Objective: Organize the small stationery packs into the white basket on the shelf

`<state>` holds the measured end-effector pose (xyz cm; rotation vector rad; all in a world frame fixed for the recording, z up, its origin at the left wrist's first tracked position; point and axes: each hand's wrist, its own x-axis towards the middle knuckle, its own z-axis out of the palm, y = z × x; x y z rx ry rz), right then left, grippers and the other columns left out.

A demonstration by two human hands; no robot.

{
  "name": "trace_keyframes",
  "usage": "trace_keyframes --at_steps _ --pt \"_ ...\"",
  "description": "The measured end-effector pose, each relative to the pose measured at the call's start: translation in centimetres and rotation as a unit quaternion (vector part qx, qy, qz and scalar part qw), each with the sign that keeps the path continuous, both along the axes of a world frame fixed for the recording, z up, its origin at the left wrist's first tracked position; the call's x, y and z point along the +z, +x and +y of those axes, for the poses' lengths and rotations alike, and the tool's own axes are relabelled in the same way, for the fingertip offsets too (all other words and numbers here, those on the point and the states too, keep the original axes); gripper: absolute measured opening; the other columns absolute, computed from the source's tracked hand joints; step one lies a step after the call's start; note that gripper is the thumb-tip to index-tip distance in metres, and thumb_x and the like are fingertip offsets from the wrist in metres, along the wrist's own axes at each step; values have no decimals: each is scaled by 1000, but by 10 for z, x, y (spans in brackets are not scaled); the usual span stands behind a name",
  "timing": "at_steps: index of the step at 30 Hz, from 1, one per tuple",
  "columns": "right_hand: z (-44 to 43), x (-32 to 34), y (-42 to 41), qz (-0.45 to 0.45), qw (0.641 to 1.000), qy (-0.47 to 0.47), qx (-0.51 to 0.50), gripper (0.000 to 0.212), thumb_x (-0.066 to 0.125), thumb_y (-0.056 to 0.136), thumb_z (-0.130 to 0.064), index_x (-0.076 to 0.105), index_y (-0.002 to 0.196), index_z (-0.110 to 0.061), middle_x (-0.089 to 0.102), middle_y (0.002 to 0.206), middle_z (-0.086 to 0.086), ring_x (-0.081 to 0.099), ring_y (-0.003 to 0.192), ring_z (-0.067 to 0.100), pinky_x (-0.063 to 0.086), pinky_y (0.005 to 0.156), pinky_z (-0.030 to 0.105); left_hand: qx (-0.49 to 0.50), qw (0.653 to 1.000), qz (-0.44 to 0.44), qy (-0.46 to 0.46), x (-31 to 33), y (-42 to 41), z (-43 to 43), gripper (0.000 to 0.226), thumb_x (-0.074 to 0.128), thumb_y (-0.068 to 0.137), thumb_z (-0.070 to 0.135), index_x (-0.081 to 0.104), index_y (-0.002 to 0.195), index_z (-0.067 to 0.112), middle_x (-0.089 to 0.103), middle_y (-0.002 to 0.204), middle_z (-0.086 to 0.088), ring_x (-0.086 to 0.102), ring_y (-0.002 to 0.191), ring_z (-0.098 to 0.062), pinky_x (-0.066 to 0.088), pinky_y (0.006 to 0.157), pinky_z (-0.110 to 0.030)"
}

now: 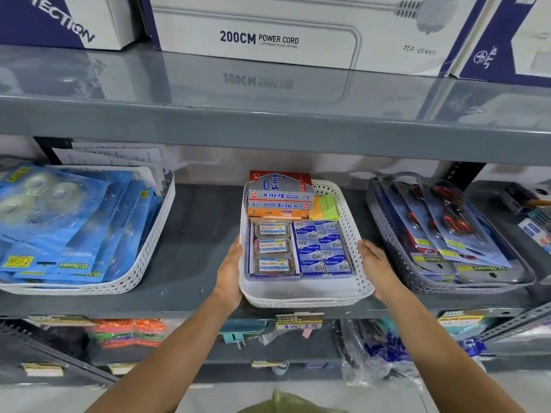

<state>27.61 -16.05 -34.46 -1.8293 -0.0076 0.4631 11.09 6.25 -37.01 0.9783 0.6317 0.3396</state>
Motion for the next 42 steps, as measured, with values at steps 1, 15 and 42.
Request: trace_keyframes --at_steps 1,15,42 --pt "3 2 2 0 1000 5 0 46 39 102 -26 35 146 -10 38 151 5 36 139 21 27 106 27 5 1000 -3 -4 1 4 1 36 40 102 37 61 125 20 71 114 -9 68 104 -30 54 90 -48" --pt "17 3 10 11 999 34 -2 45 36 103 -26 37 144 -7 49 141 11 53 112 20 40 96 29 11 1000 -3 -11 6 17 11 32 38 102 34 65 105 18 77 84 -2 70 83 -23 60 71 -37" --pt "-1 120 -66 -179 755 -504 378 69 18 98 -57 54 122 -4 57 118 13 57 114 27 40 83 34 -273 787 98 545 106 -67 19 21 33 83 71 52 91 73 51 98 56 52 110 18 37 95 -4"
